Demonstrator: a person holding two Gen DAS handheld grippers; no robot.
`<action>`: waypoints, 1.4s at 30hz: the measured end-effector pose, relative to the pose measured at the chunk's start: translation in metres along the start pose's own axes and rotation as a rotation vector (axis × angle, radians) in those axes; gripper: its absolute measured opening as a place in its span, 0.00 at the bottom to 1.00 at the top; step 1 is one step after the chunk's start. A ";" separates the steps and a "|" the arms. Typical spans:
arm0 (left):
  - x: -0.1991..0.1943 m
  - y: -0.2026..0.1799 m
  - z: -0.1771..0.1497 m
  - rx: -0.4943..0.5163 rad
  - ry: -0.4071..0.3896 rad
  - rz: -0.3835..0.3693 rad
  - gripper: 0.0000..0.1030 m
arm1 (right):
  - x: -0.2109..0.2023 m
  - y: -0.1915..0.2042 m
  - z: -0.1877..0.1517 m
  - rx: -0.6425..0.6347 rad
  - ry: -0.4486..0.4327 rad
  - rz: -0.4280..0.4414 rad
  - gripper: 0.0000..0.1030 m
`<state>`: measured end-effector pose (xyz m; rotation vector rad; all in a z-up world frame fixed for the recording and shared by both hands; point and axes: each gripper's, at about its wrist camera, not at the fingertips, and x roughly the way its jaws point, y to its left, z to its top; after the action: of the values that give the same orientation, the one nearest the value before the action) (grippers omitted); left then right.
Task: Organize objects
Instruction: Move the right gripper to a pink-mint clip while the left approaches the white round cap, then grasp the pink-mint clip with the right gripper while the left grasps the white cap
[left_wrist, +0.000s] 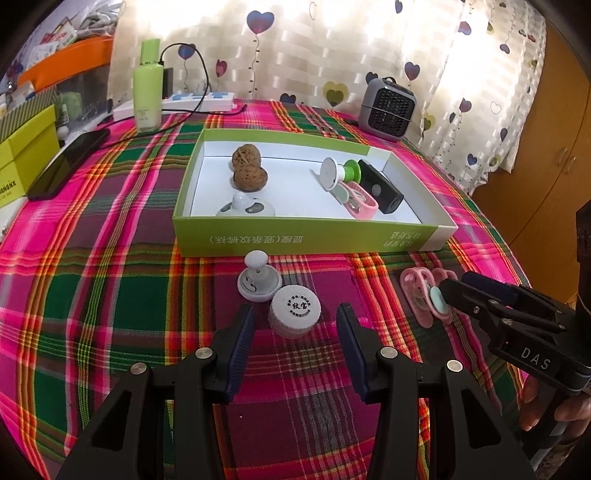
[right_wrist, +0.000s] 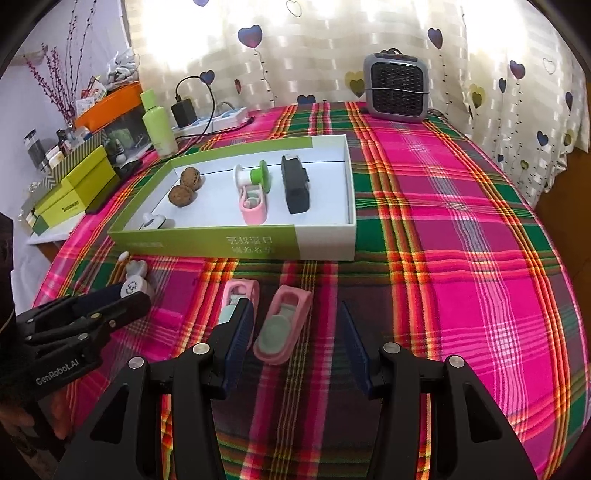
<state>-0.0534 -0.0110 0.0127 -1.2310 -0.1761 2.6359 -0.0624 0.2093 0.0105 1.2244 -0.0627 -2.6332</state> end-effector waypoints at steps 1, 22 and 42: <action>0.000 0.000 0.000 0.000 0.001 0.000 0.43 | -0.001 -0.001 0.000 -0.001 0.000 -0.023 0.47; 0.004 0.001 0.005 -0.009 0.000 0.009 0.41 | 0.011 0.003 -0.001 -0.053 0.039 -0.054 0.47; 0.005 0.004 0.006 -0.027 -0.001 0.028 0.26 | 0.011 0.002 -0.001 -0.059 0.036 -0.065 0.27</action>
<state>-0.0614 -0.0135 0.0119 -1.2494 -0.1958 2.6669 -0.0681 0.2045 0.0019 1.2745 0.0613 -2.6464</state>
